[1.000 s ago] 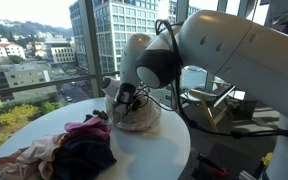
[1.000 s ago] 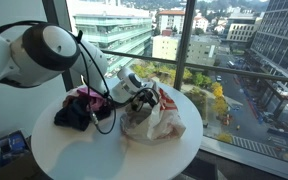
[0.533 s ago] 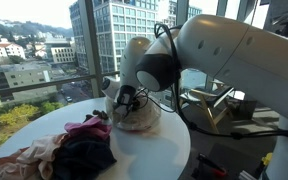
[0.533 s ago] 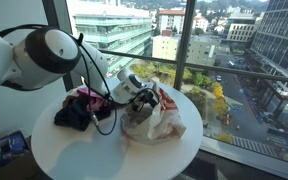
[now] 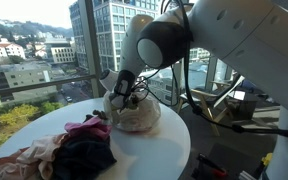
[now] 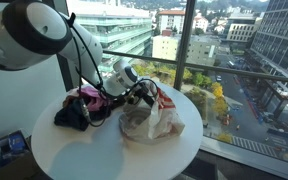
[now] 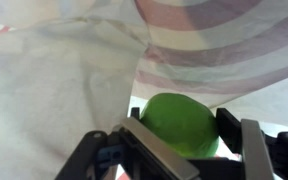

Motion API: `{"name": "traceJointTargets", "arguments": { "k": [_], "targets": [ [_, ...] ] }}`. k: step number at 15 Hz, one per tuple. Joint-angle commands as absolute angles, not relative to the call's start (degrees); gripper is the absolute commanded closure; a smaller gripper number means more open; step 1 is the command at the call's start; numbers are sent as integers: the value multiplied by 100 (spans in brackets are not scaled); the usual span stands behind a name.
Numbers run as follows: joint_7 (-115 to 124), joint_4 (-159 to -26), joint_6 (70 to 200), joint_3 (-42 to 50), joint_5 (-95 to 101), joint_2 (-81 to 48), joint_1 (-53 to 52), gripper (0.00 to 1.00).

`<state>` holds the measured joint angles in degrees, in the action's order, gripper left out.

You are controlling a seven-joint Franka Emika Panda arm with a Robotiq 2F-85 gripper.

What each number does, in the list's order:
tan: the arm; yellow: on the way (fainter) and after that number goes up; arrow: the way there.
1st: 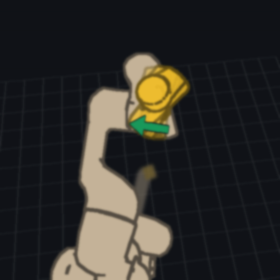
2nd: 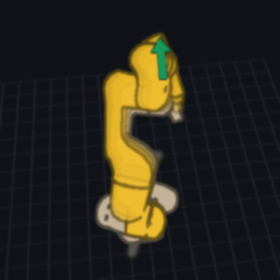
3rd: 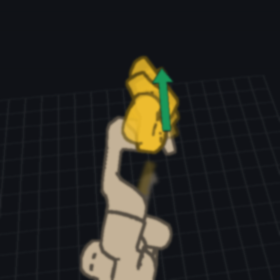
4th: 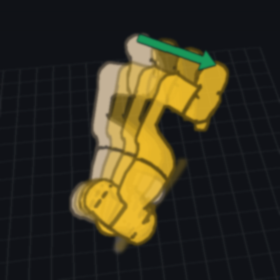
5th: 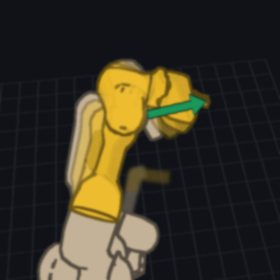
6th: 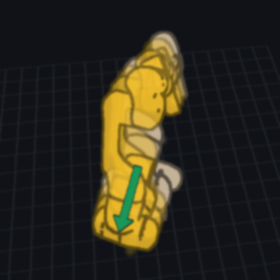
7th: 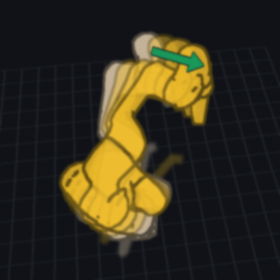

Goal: Pick up the black shirt from the plastic and put it on the table, pick up the peach shirt from the plastic and put it on the table, pick up the pink shirt from the plastic and put it on the table, pick up the green apple toy from the plastic and put it on the table

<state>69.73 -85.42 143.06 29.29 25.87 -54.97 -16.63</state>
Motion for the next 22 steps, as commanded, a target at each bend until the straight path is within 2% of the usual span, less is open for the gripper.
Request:
{"name": "traceJointTargets", "arguments": {
  "k": [1,10,13,18,22],
  "targets": [
    [5703,-9912,14522,2581,2310,-4061,-1632,49],
    [3025,-12176,14849,1915,1476,-1256,-1359,49],
    [2352,-12563,14648,1098,1225,-642,-939,49],
    [991,-12416,14375,-5,-227,-1041,-768,49],
    [527,-11843,13414,-518,-321,-1601,-909,49]
  ]
}}
